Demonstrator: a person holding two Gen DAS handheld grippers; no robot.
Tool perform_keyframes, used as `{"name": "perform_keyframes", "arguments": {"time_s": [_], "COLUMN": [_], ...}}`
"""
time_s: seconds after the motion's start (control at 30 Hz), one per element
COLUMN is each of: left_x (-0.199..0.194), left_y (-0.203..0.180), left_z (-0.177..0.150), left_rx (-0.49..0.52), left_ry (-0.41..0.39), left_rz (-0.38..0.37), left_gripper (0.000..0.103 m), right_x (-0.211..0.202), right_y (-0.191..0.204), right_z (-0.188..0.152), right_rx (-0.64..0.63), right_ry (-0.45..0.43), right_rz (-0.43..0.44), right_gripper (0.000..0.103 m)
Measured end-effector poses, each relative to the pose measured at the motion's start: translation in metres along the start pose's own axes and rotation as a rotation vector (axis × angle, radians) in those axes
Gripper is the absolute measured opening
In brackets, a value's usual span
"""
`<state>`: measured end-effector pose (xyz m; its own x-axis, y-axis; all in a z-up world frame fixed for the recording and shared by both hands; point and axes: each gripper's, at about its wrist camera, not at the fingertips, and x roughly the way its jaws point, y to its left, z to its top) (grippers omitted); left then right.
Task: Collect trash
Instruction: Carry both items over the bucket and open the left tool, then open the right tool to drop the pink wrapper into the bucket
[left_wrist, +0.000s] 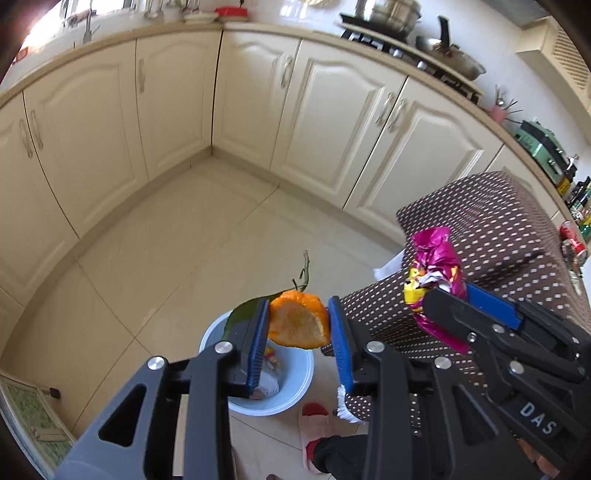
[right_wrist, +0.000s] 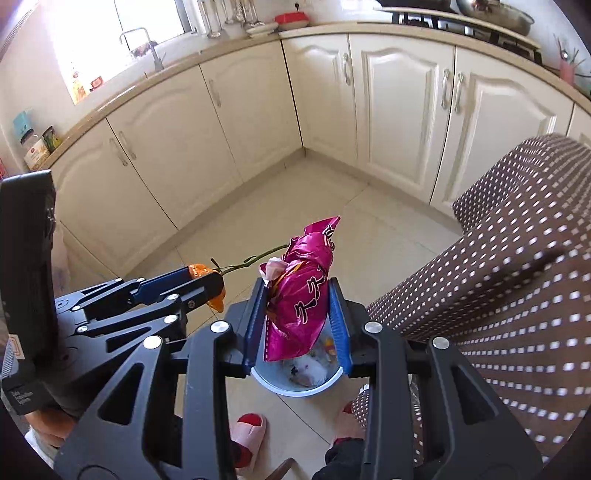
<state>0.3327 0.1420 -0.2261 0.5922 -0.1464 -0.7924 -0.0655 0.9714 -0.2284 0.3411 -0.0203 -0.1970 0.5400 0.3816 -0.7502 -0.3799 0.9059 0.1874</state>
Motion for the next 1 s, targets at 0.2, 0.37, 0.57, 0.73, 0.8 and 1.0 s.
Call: {"name": "perform_keyframes", "arguments": {"time_s": [0.2,0.37,0.57,0.73,0.8,1.0], "left_x": [0.027,0.035,0.040,0.033,0.030,0.023], "left_y": [-0.001,-0.004,0.007,0.017,0.021,0.037], "left_z": [0.001,0.000,-0.002,-0.003,-0.003,-0.002], "left_rx": [0.000,0.003,-0.020,-0.031,-0.036,-0.062], "left_ry": [0.046,0.056,0.071,0.065,0.060,0.055], "left_rz": [0.011,0.029,0.040,0.049,0.055,0.065], "left_gripper": [0.037,0.049,0.049,0.049,0.049,0.049], "right_x": [0.019,0.033,0.041,0.046,0.048,0.059], "right_y": [-0.006,-0.008,-0.007,-0.004,-0.003,0.007], "right_z": [-0.005,-0.006,-0.009,-0.009,-0.008,-0.008], "right_rx": [0.019,0.032,0.036,0.034,0.032,0.025], "right_ry": [0.037,0.060,0.080,0.091,0.095,0.107], "right_rz": [-0.001,0.001,0.011,0.018,0.021,0.037], "right_gripper": [0.033,0.033,0.033,0.033,0.033,0.033]}}
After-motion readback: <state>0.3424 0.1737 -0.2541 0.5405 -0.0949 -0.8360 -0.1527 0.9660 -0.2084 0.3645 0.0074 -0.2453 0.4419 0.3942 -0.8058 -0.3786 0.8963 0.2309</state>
